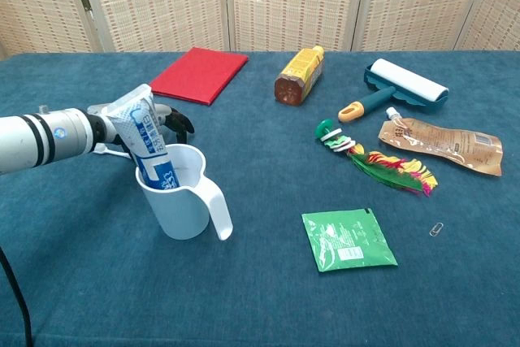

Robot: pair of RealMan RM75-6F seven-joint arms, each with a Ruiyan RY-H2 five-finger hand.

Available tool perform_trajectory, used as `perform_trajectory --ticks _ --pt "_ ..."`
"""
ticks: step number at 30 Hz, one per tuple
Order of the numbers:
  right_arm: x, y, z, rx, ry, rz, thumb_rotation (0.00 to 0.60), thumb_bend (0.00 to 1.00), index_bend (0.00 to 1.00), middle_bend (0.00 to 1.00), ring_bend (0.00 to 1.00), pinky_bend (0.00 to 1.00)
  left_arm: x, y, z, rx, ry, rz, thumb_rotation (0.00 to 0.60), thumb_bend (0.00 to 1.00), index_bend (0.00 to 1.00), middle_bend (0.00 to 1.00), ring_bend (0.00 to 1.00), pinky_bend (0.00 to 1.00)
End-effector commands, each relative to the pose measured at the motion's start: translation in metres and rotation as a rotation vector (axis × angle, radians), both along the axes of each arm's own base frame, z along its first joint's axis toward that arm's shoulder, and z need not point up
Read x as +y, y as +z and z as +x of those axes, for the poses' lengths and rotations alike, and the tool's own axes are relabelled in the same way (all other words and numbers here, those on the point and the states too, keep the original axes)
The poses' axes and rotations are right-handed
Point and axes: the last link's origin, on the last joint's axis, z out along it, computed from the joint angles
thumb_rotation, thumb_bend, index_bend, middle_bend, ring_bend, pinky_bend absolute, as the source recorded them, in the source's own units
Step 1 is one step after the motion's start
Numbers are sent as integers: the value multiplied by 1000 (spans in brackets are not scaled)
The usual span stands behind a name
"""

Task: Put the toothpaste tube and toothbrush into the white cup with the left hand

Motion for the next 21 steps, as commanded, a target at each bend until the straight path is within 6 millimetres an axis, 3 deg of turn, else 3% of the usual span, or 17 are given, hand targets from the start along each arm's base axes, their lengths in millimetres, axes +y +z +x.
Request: perform_trajectory --ticks 1,21 --pt "0 0 0 0 2 -1 600 224 193 287 249 264 -1 -1 -3 13 -5 -1 600 405 486 167 25 145" --pt "1 0 0 1 -3 -4 600 224 193 287 249 264 3 -6 -4 -2 16 5 600 405 558 167 26 145"
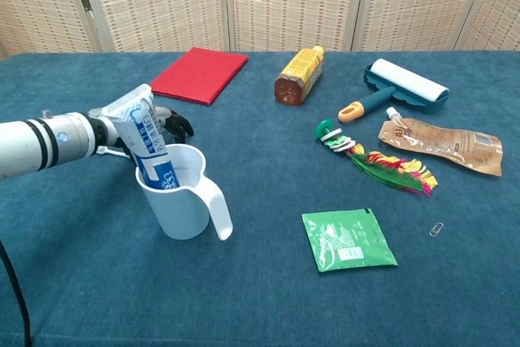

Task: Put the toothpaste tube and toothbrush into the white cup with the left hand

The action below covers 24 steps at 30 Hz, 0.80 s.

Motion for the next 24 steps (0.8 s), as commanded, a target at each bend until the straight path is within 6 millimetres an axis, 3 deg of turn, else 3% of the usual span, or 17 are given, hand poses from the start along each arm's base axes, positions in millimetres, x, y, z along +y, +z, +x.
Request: perform_trajectory --ticks 1,9,24 --pt "0 0 0 0 -1 0 600 224 193 287 249 264 0 0 0 -5 2 -1 600 404 571 167 26 145" --pt "-1 0 -1 -2 0 -2 600 225 193 287 249 264 0 6 7 -62 8 5 600 405 592 167 27 145" --pt "0 1 -1 -6 8 -6 600 224 193 287 249 264 -4 41 37 -302 35 -15 600 405 596 167 28 145"
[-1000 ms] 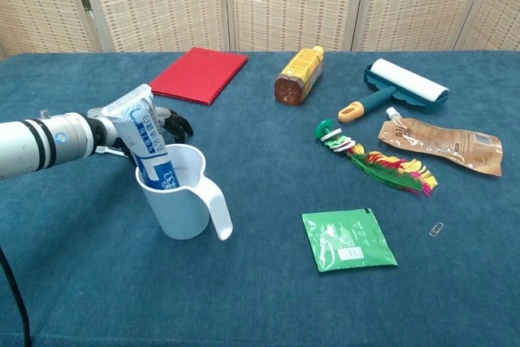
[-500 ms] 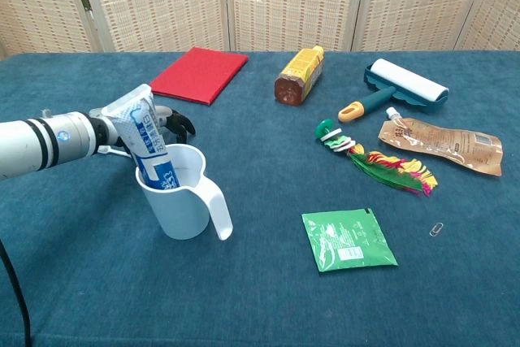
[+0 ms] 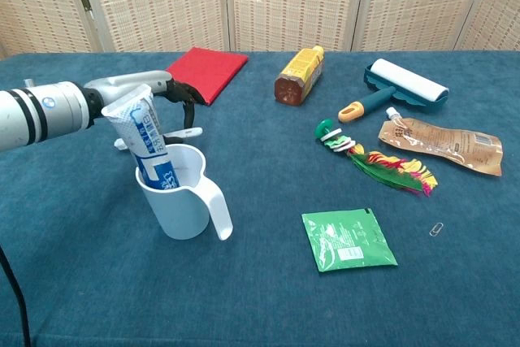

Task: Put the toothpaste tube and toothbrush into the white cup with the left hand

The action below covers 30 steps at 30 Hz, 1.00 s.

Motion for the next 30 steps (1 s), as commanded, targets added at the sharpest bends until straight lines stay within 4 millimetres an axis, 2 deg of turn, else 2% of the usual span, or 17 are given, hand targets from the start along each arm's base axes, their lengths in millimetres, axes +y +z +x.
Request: perform_trajectory --ticks 1,9,16,20,24,30 --pt "0 0 0 -2 1 -1 600 224 193 287 249 264 -2 9 8 -62 6 -6 600 405 595 167 28 145" --pt "2 0 0 -5 6 -5 600 224 193 287 249 264 -2 17 26 -200 46 -49 600 405 591 167 28 145" --pt "4 2 -2 -7 1 -11 600 224 193 287 249 264 -1 5 30 -243 90 -91 600 405 575 167 28 146" --pt "4 3 -3 -8 -1 -12 600 224 193 287 249 264 1 1 34 -327 156 -126 600 405 571 167 29 145" --pt "4 3 -3 -8 -1 -12 600 224 193 287 249 264 6 1 29 -365 208 -133 600 405 568 167 29 145" --pt "4 3 -2 -8 3 -12 600 224 193 287 249 264 11 8 12 -400 270 -119 600 405 567 167 28 145"
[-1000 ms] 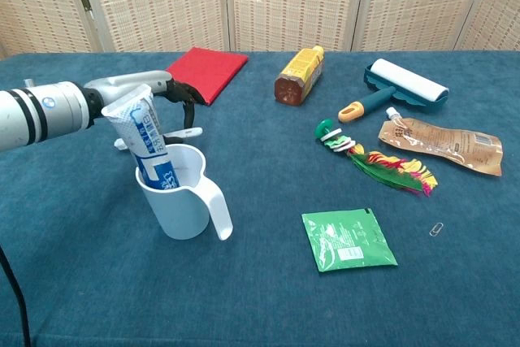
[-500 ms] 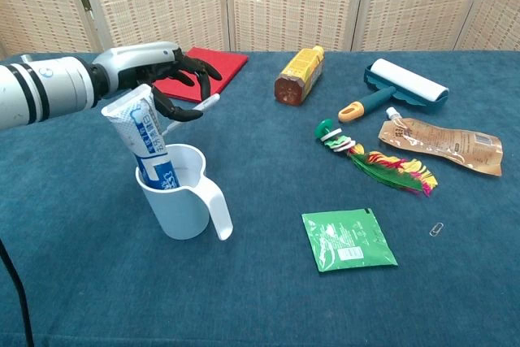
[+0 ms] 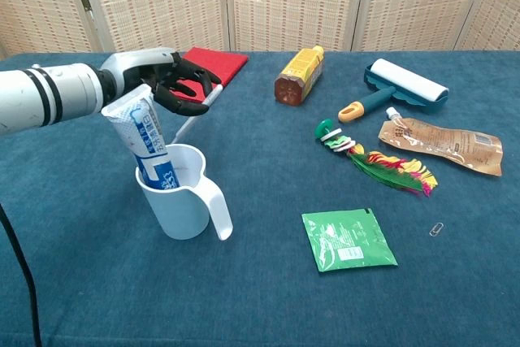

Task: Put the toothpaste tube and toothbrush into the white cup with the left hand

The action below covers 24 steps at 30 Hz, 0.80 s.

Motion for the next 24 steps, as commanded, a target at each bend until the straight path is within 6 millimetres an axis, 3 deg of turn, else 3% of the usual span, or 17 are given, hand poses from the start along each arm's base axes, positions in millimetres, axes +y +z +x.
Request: perform_trajectory --ticks 1,24 --pt "0 0 1 1 3 0 600 224 193 287 249 264 2 4 -11 -15 34 4 600 405 567 167 29 145" --pt "4 2 10 9 26 -10 600 224 193 287 249 264 1 49 -73 -219 213 38 600 405 562 167 26 145"
